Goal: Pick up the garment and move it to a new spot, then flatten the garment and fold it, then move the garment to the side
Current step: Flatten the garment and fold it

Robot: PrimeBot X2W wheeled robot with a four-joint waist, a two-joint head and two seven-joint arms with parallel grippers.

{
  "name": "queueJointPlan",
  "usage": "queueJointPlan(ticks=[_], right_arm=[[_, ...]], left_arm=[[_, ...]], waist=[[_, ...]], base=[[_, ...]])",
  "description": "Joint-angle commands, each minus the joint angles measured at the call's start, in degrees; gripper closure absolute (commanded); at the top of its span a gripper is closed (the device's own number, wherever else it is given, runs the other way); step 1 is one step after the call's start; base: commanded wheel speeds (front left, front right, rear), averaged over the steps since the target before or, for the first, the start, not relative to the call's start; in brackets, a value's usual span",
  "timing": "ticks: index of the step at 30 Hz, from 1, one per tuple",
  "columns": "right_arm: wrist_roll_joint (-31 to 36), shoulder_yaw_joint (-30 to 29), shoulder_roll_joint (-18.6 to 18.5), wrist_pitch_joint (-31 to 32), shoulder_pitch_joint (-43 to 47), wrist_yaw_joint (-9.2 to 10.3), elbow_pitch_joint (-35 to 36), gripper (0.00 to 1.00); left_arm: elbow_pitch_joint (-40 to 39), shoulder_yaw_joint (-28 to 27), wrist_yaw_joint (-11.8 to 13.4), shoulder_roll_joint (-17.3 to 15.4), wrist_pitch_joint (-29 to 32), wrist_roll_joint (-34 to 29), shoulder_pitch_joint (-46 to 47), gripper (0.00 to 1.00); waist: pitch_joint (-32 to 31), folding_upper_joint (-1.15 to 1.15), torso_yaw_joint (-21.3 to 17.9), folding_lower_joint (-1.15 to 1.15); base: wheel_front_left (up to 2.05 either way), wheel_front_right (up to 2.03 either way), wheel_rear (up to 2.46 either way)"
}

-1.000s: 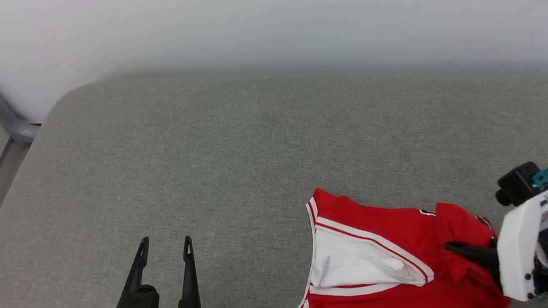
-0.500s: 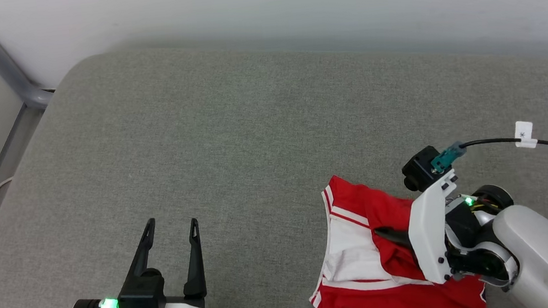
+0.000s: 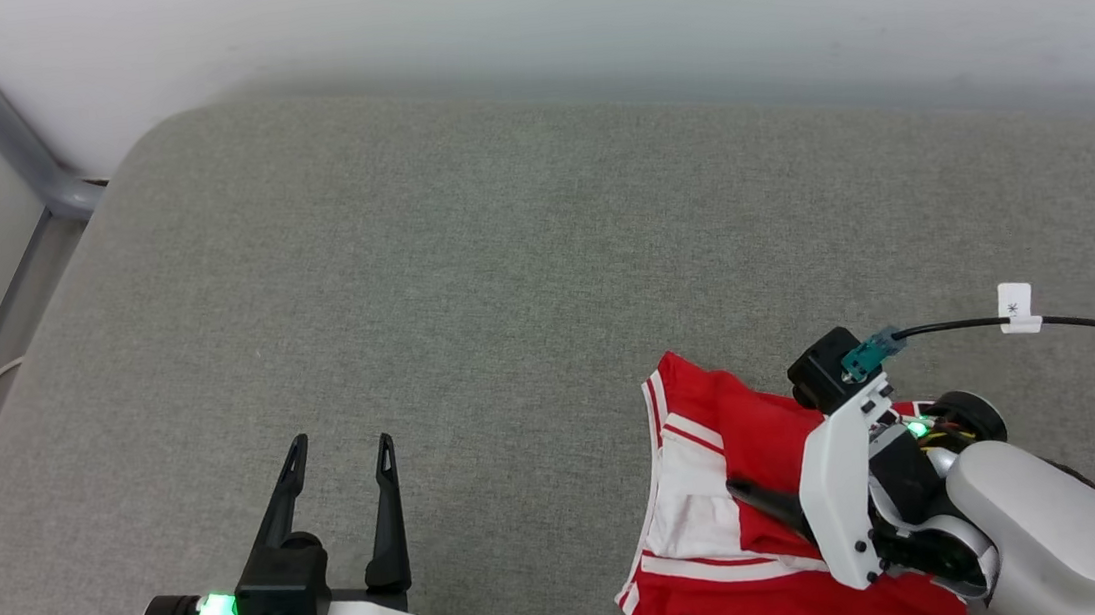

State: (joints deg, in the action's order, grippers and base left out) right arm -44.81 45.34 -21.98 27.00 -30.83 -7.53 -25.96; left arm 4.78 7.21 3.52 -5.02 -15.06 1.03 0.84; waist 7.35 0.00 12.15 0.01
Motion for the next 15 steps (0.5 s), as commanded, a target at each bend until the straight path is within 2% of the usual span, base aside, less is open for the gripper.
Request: queueJointPlan(ticks=[1, 7, 12, 15], right_arm=[[-0.53, 0.22, -0.97, -2.09, -0.35, 0.08, 0.89, 0.0], [0.31, -3.45, -3.78, -12.02, 1.99, 0.08, 5.19, 0.0], [4.44, -10.79, -5.44, -21.72, 4.78, 0.07, 6.94, 0.0], [7.97, -16.24, -4.99, -26.69, 7.47, 0.07, 7.19, 0.0]], left_arm=[[0.09, 0.0, 0.01, -0.26, -0.14, -0.43, -0.47, 0.0], [0.41, -0.43, 0.31, -0.49, -0.14, -0.29, -1.35, 0.0], [0.25, -0.5, 0.08, -0.81, -0.14, -0.41, -1.82, 0.0], [0.2, -0.66, 0.24, -0.91, -0.14, -0.4, -2.35, 0.0]], waist=[[-1.14, 0.0, -0.78, -0.01], [-3.49, 0.0, -2.96, -0.01], [-4.86, 0.0, -4.77, -0.01], [-5.68, 0.0, -5.84, -0.01]], base=[[0.0, 0.0, 0.0], [0.0, 0.0, 0.0], [0.0, 0.0, 0.0], [0.0, 0.0, 0.0]])
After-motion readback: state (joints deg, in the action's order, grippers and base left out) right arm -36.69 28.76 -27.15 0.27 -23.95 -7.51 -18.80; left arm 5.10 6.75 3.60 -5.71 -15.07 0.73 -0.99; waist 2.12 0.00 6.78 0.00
